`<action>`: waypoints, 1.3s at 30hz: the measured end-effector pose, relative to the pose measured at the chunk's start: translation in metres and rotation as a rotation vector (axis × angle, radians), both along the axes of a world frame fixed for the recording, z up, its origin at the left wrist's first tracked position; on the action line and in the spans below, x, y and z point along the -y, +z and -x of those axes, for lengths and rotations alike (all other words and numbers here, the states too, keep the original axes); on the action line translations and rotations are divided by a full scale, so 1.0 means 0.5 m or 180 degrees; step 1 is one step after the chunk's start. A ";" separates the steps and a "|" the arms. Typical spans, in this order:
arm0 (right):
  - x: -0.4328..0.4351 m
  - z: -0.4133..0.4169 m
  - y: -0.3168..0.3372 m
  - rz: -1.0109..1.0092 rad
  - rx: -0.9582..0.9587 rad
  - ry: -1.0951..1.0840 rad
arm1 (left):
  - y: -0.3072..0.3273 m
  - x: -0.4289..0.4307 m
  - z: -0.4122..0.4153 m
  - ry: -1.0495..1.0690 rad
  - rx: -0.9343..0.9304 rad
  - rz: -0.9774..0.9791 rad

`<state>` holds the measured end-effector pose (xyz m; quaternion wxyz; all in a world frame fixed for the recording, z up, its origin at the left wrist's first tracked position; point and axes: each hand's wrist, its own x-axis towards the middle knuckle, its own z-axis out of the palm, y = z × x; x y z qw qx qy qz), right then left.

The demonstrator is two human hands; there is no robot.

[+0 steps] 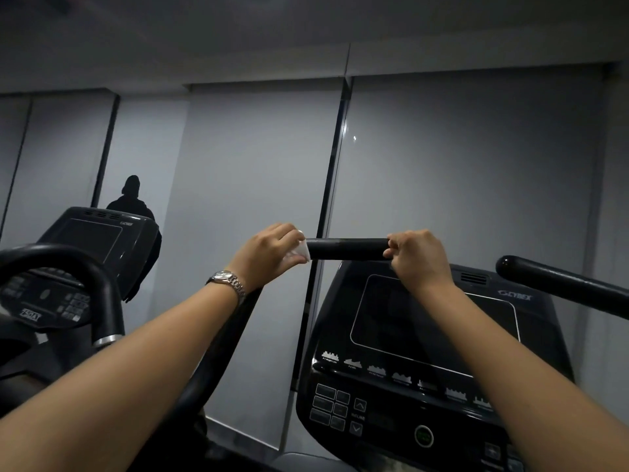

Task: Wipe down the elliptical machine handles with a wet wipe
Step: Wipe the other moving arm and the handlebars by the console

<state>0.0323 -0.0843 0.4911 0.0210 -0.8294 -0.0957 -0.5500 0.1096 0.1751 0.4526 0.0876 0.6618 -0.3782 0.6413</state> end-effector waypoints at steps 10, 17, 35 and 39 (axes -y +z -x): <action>0.006 0.007 0.006 -0.0143 -0.0005 0.0214 | 0.000 0.066 0.007 -0.0388 -0.0424 0.0437; 0.005 0.013 -0.002 -0.0115 0.0070 0.0335 | 0.030 0.145 0.055 -0.0362 -0.0845 0.0347; 0.016 0.023 -0.008 -0.0127 -0.0120 0.0239 | 0.026 0.164 0.058 -0.0091 -0.1011 0.0855; 0.031 0.040 0.002 0.0219 -0.0605 -0.0049 | 0.041 0.199 0.081 -0.0046 -0.0826 0.0455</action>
